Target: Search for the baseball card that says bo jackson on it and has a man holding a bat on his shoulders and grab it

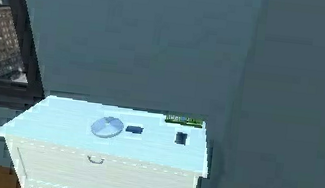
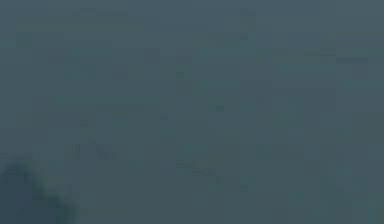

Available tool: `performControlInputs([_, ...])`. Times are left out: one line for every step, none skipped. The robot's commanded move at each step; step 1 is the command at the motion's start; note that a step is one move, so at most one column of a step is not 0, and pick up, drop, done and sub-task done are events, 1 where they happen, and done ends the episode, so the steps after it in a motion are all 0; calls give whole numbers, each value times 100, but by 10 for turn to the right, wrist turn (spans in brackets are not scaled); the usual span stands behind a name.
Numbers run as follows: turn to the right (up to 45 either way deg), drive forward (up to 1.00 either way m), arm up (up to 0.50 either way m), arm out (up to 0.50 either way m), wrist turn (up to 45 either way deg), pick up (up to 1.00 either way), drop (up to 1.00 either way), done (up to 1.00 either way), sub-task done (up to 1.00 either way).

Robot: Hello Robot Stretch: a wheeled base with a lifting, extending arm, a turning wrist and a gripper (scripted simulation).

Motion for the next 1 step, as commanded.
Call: performControlInputs([0, 45, 0, 0, 0, 0, 0, 0, 0])
